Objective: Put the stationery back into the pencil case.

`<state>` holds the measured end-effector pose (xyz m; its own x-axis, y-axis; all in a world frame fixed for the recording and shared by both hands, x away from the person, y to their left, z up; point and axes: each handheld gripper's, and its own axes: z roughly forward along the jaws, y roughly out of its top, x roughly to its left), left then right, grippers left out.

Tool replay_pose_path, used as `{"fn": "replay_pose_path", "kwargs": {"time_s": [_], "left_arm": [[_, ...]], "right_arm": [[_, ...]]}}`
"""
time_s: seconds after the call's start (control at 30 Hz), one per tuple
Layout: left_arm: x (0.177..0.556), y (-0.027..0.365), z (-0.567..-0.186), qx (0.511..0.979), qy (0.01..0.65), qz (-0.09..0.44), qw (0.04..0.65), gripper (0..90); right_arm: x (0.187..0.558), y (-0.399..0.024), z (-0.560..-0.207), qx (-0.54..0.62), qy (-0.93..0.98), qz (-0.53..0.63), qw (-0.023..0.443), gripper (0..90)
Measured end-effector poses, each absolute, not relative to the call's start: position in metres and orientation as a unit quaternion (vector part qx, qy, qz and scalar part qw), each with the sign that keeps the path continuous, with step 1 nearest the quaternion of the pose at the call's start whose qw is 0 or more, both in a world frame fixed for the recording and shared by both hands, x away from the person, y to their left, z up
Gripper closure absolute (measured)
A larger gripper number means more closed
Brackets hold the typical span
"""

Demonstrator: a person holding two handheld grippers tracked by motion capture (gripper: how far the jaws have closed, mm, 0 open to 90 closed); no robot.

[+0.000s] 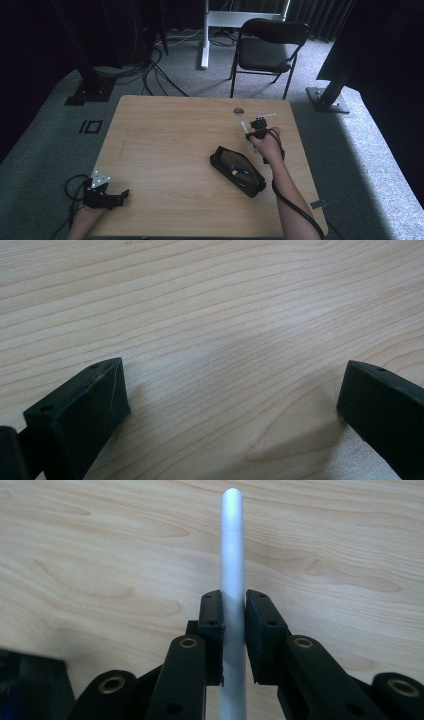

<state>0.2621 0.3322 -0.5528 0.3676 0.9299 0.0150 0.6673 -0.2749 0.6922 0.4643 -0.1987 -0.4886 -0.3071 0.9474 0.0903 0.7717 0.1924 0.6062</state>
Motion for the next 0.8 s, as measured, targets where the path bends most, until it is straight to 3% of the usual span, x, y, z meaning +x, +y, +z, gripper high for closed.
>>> {"fn": "replay_pose_path", "kwargs": {"time_s": [0.8], "left_arm": [[0.262,0.332,-0.553,0.769,0.520,0.215,0.305,0.2]], "right_arm": [[0.425,-0.217,-0.446,0.522,0.784,0.297,0.154,78.4]]}}
